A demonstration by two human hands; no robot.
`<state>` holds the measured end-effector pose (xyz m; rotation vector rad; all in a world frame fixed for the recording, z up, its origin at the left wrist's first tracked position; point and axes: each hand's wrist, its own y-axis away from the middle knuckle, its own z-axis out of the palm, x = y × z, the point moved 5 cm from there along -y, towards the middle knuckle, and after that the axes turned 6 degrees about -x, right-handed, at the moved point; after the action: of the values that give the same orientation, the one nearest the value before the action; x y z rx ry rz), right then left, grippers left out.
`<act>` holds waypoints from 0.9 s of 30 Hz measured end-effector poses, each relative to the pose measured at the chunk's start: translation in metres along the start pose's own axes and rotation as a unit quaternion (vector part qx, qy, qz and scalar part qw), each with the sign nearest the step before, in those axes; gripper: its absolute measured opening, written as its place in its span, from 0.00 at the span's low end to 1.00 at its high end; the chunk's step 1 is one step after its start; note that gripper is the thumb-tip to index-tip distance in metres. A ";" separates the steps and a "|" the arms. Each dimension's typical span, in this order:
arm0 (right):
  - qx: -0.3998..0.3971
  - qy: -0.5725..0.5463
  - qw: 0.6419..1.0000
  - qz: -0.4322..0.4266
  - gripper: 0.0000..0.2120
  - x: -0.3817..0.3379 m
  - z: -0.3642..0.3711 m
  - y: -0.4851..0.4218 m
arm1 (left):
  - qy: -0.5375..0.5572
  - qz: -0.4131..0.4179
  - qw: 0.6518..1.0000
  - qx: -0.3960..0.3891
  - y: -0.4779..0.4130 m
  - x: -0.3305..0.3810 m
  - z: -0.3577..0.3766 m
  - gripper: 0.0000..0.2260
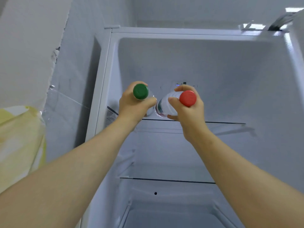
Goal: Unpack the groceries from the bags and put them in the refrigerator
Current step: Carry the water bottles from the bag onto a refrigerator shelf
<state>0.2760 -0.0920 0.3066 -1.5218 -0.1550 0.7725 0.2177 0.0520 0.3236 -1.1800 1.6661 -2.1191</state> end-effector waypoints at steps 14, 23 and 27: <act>-0.077 0.110 0.991 0.024 0.09 0.046 0.003 -0.042 | -0.136 0.000 0.986 -0.097 -0.024 -0.025 0.006 0.21; -0.113 0.165 0.978 0.067 0.11 0.080 0.010 -0.058 | -0.217 -0.031 0.970 -0.106 -0.043 -0.049 0.003 0.20; -0.134 0.188 0.967 0.106 0.16 0.089 0.009 -0.064 | -0.201 -0.077 0.969 -0.120 -0.045 -0.063 0.007 0.24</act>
<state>0.3611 -0.0279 0.3338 -1.9369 0.1979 0.6324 0.2780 0.0995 0.3352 -1.7249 1.7125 -1.6327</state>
